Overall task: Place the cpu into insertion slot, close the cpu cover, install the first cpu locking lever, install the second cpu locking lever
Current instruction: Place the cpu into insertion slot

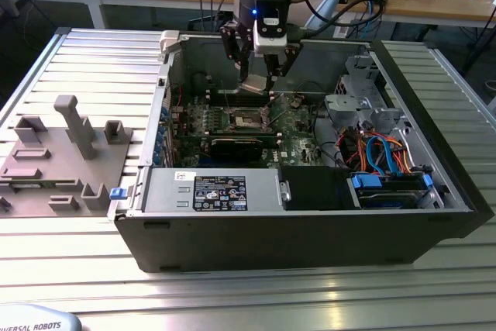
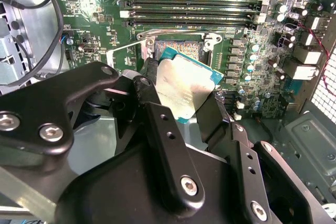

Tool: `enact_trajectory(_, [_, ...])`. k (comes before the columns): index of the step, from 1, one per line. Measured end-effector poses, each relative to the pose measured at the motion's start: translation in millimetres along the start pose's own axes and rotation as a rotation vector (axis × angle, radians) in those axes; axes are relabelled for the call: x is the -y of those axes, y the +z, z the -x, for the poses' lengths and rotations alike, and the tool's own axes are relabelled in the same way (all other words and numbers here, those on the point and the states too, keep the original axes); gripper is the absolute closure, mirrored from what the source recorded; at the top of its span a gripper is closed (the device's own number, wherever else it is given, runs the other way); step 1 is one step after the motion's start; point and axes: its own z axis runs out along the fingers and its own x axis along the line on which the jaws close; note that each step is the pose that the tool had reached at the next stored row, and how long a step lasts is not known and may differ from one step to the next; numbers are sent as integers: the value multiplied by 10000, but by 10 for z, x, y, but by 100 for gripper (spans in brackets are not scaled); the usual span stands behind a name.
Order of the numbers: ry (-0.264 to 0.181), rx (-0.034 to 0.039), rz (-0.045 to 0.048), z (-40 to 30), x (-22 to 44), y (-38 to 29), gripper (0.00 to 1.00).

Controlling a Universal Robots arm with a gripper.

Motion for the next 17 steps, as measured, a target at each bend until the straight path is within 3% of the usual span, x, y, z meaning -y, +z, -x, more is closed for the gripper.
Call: enact_trajectory(17, [114,11,-18,0,0,7,46])
